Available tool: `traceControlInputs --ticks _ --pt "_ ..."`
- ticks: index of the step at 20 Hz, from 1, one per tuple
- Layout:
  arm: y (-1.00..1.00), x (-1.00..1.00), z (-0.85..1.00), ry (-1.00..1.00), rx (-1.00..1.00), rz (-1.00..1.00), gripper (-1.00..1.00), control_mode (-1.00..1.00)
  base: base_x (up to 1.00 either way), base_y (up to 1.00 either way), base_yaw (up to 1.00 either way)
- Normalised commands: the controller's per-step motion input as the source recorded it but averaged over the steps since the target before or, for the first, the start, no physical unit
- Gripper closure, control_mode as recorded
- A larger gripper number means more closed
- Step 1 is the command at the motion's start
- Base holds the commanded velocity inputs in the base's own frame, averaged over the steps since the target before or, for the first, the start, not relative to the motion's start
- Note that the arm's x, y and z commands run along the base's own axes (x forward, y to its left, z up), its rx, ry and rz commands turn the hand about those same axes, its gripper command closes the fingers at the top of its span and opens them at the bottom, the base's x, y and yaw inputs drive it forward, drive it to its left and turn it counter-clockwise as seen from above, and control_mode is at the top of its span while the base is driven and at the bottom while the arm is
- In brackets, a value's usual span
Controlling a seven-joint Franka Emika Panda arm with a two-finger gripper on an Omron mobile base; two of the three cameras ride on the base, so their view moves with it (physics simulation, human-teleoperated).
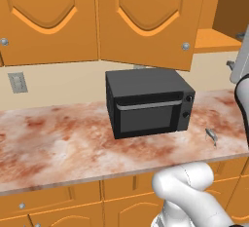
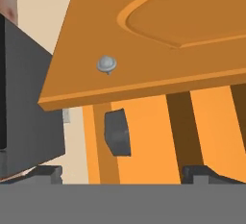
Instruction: Retrieve the tupperware from the cabinet, then place the raw meat into the tupperware to avoid contamination.
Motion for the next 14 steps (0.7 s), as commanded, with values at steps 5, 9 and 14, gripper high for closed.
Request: traceControlInputs --ticks 5,9,14 --pt "0.0 0.13 0.0 0.0 0.0 0.01 -1.0 -1.0 0.0 0.0 0.0" --pt "0.02 0.12 -0.05 0.0 0.0 0.04 -1.0 -1.0 0.0 0.0 0.0" --pt "0.0 0.15 -0.06 0.0 0.0 0.07 -1.0 -1.0 0.0 0.0 0.0"
